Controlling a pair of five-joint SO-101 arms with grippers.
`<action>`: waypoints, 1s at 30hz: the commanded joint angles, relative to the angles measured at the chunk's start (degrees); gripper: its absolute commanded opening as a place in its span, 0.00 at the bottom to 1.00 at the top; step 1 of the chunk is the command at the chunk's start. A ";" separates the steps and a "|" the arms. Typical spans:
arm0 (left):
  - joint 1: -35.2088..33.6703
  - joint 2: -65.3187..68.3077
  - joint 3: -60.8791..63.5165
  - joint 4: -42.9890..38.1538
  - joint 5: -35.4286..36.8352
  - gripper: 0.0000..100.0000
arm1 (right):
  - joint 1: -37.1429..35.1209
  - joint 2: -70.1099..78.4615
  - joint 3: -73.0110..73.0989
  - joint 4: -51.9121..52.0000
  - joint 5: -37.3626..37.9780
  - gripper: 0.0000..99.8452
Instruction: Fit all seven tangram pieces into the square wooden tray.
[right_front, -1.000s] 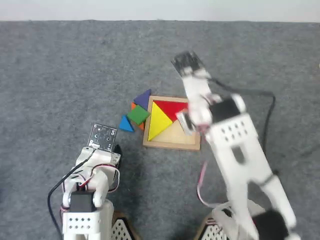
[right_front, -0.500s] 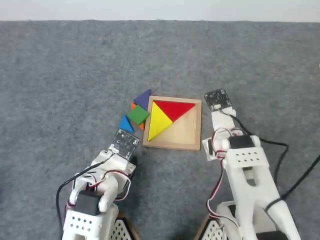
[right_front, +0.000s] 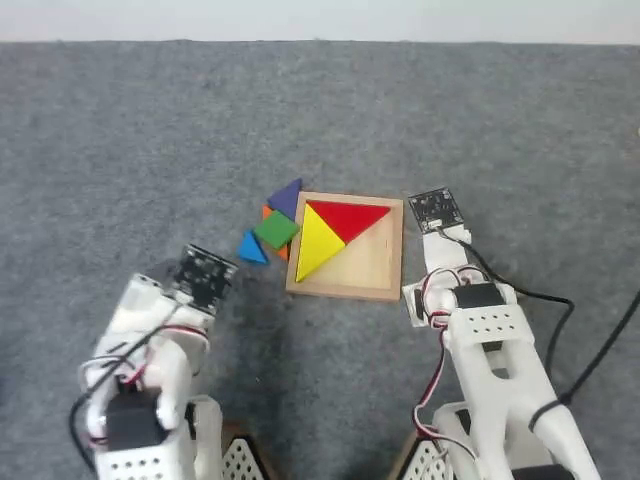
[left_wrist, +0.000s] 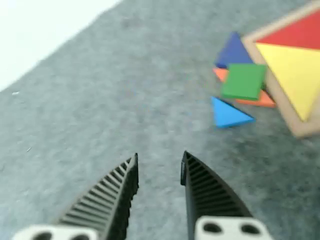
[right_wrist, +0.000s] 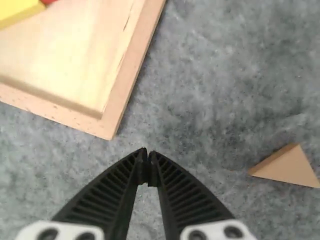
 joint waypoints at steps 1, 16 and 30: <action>-2.20 24.35 -22.64 5.01 -0.88 0.14 | 0.48 -1.45 -0.44 -1.10 -0.79 0.01; 16.88 95.38 -72.22 10.20 20.22 0.21 | 0.48 -1.45 -0.35 -1.19 -0.79 0.01; 14.51 117.54 -69.32 -6.59 19.69 0.21 | 0.66 -1.45 -0.18 -2.24 -0.79 0.01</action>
